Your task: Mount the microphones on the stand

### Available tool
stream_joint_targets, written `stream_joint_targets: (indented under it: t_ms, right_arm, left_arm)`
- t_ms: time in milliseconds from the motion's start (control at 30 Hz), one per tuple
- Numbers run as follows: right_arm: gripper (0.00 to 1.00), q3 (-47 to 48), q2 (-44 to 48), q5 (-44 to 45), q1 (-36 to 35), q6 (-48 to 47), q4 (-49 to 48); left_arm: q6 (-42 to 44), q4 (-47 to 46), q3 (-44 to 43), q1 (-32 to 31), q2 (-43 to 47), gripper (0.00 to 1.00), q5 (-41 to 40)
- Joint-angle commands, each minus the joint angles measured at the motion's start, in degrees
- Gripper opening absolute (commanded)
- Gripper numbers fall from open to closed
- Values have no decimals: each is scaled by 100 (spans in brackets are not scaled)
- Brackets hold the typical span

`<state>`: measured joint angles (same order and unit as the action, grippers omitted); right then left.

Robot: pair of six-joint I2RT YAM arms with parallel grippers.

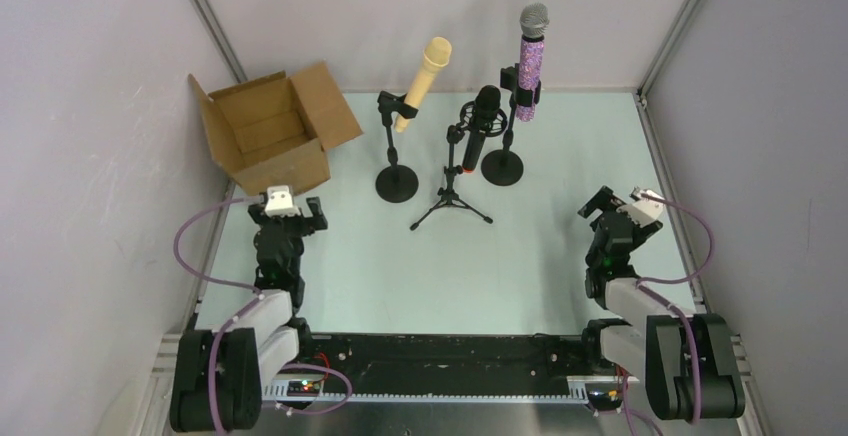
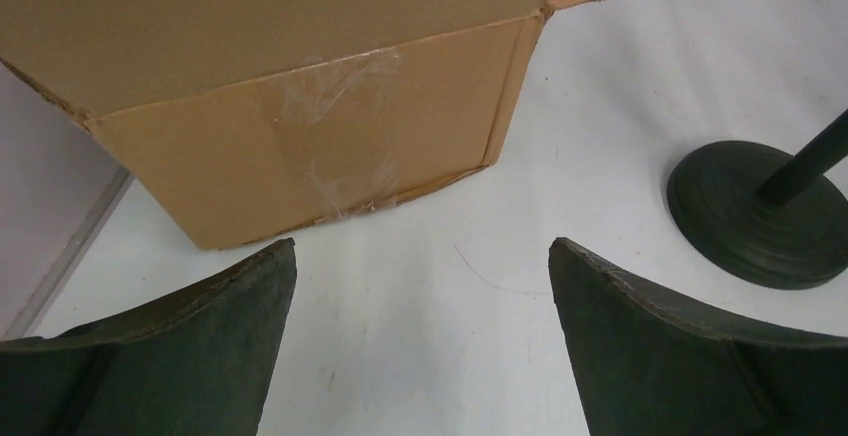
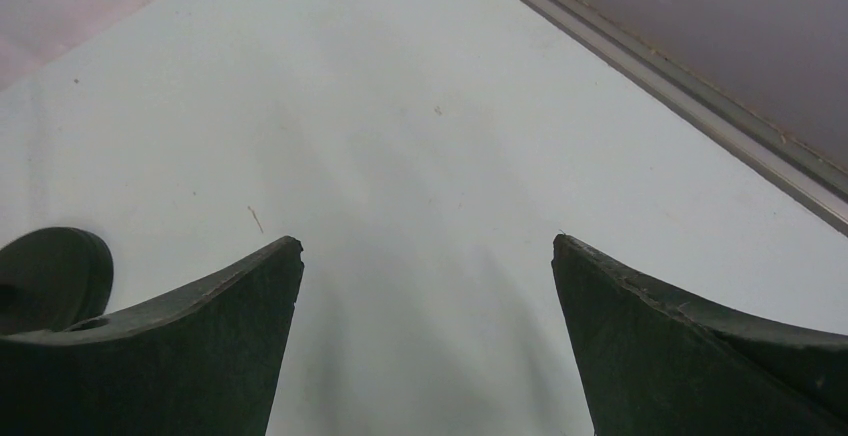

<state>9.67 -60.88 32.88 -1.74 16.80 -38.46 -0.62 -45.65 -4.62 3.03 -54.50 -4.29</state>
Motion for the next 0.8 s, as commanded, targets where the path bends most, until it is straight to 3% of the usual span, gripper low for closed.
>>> stream_joint_targets:
  t_ms: [0,100,300,400,467,533,633,667,767]
  right_arm:
    - [99,-40,-255,-161,76,-208,-1141]
    - [100,-134,-566,-264,40,-283,-1600]
    - [100,-517,-899,-356,-429,-971,-2666]
    - [100,-876,-1468,-505,-1017,-1846,-4317]
    - [100,-936,-1920,-912,-1021,-2082,-4798]
    - [100,-722,-2076,-972,-834,-1946,-4594]
    - [100,125,-1699,-1280,-254,-1263,-2379]
    - [100,295,-1697,-1670,-71,-1146,-2141]
    - [100,331,-1683,-1760,68,-1043,-1967]
  left_arm:
    - [106,-1530,-51,42,-654,100,-37]
    - [194,-2277,96,43,-1077,100,10]
    - [226,-2375,-173,49,-1725,98,105]
    - [268,-1995,-361,51,-1721,98,226]
    - [288,-1976,-384,51,-1732,98,285]
    - [278,-1967,-392,58,-1732,98,307]
    - [275,-1949,-394,76,-1733,98,305]
    - [260,-1944,-387,69,-1718,98,284]
    - [241,-1924,-403,69,-1724,98,238]
